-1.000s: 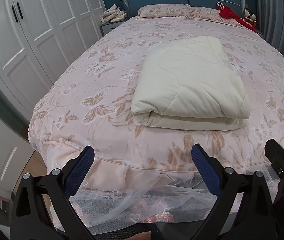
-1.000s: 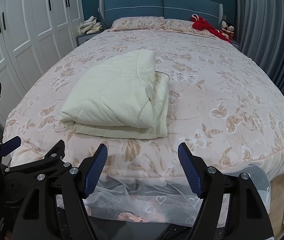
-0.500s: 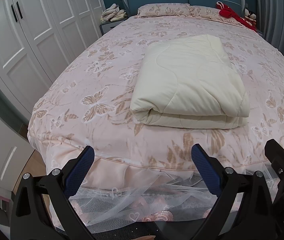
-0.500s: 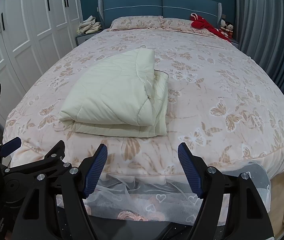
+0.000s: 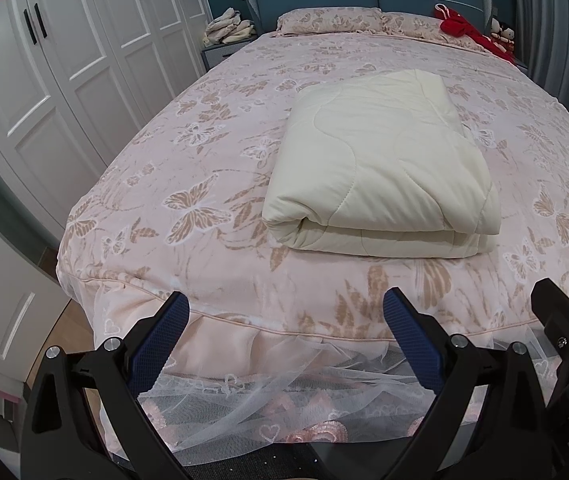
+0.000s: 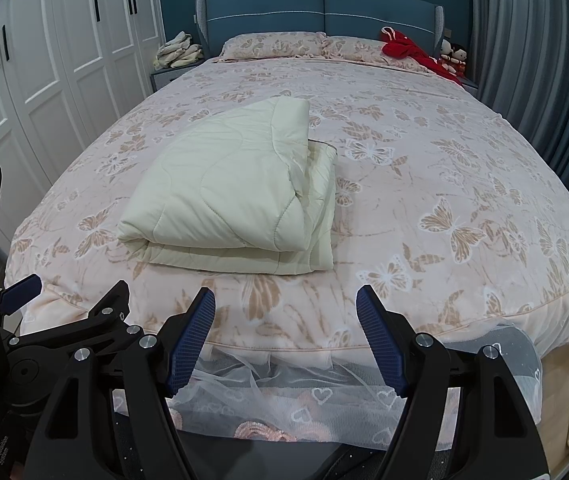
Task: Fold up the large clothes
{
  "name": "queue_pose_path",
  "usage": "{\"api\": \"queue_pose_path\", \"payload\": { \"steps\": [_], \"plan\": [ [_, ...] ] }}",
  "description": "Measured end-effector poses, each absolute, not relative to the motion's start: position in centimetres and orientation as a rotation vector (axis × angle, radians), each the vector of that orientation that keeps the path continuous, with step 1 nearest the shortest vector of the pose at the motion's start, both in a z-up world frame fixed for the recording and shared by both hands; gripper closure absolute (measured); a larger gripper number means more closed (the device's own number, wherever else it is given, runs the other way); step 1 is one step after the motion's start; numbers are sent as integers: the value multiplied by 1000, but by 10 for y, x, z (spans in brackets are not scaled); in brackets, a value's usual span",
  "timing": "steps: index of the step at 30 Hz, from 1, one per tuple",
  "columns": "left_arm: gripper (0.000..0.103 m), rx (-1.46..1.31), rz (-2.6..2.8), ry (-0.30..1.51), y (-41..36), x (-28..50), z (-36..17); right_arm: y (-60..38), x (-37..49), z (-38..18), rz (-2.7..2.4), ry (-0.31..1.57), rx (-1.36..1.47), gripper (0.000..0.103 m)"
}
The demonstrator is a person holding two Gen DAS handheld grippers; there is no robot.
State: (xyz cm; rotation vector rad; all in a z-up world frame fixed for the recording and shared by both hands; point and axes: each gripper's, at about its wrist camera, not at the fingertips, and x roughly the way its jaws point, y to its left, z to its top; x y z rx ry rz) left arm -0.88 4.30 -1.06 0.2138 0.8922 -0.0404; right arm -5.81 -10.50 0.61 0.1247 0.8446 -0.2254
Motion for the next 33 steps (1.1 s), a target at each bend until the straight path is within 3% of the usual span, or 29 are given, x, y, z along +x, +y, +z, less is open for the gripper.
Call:
{"api": "queue_pose_path", "payload": {
  "steps": [33],
  "plan": [
    [8, 202, -32, 878, 43, -11, -5, -110, -60, 10, -231, 832, 112, 31]
  ]
}}
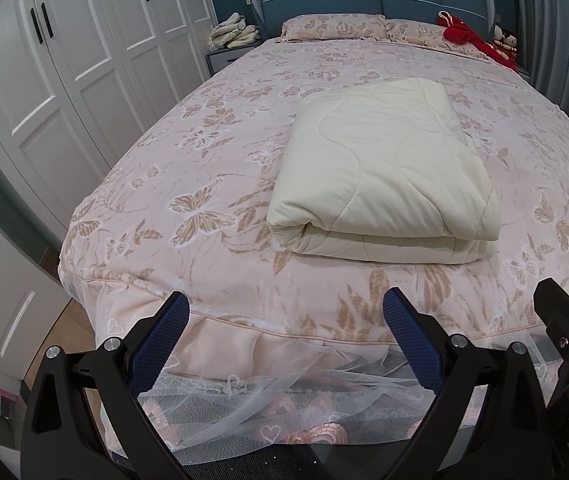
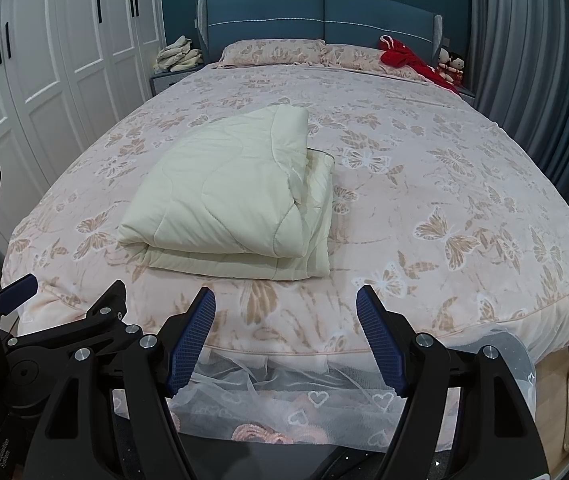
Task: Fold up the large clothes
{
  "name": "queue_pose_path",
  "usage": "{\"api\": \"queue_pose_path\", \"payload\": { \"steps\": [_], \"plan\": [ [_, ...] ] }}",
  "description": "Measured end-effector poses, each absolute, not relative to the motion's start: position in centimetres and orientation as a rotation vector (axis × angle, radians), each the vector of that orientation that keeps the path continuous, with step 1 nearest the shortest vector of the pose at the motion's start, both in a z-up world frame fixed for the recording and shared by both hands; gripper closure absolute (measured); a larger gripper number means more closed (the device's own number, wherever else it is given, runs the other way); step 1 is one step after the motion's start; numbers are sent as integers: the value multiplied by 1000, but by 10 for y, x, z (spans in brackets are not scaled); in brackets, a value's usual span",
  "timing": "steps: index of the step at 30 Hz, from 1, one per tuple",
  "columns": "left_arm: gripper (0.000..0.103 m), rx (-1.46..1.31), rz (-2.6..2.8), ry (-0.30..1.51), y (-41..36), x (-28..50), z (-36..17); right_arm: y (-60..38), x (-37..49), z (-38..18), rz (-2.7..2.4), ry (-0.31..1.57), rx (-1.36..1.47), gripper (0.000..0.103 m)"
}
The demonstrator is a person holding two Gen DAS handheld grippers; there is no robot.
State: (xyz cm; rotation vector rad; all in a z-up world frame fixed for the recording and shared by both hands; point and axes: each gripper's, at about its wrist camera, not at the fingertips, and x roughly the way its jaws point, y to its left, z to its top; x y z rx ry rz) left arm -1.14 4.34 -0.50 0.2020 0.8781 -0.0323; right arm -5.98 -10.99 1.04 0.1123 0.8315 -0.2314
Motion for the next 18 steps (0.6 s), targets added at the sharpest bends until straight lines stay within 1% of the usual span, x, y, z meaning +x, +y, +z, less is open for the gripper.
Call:
{"api": "queue_pose_path", "payload": {
  "steps": [18],
  "plan": [
    [9, 206, -18, 873, 35, -13, 0, -116, -58, 13, -236, 830, 101, 31]
  ]
}}
